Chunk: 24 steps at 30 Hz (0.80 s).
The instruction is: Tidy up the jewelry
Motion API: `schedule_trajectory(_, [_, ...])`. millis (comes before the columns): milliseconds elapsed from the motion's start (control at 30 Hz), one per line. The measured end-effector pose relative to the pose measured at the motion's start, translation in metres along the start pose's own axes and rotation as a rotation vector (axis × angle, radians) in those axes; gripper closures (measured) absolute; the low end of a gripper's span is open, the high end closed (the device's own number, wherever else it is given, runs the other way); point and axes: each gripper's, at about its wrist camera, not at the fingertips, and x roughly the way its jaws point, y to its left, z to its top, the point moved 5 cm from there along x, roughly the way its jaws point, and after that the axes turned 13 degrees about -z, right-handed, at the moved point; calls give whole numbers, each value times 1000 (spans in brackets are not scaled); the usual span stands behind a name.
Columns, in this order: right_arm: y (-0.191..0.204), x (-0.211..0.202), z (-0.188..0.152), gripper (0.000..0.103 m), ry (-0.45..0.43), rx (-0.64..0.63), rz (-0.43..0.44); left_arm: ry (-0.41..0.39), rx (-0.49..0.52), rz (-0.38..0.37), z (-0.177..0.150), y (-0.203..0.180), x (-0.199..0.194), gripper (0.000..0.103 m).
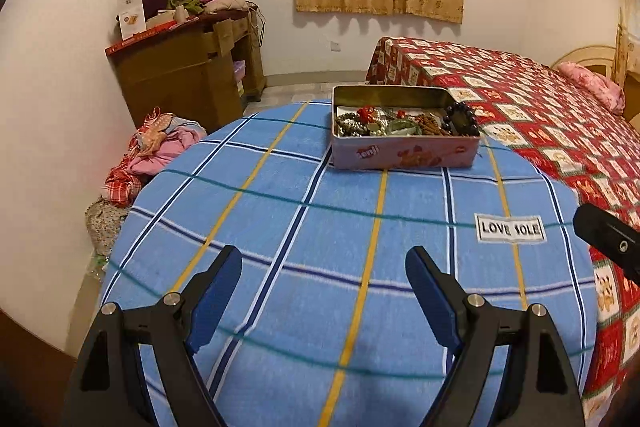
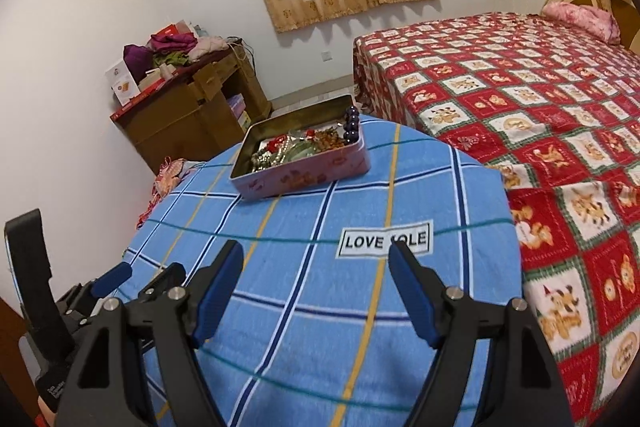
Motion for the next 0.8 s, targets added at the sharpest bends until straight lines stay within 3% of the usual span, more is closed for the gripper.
schedule_trajectory(233, [4,-17,-9,9,-33,-43,-57,1,-7,36,-9,-3,-19,19])
schedule_trajectory(367, [3,-28,-7,8,-63,-58,-82,18,-34,54,-11,-1,-27,19])
schedule_trajectory(800, [2,-81,38,1,-267,-52,-150,-129,14,111,23,-13,-74,18])
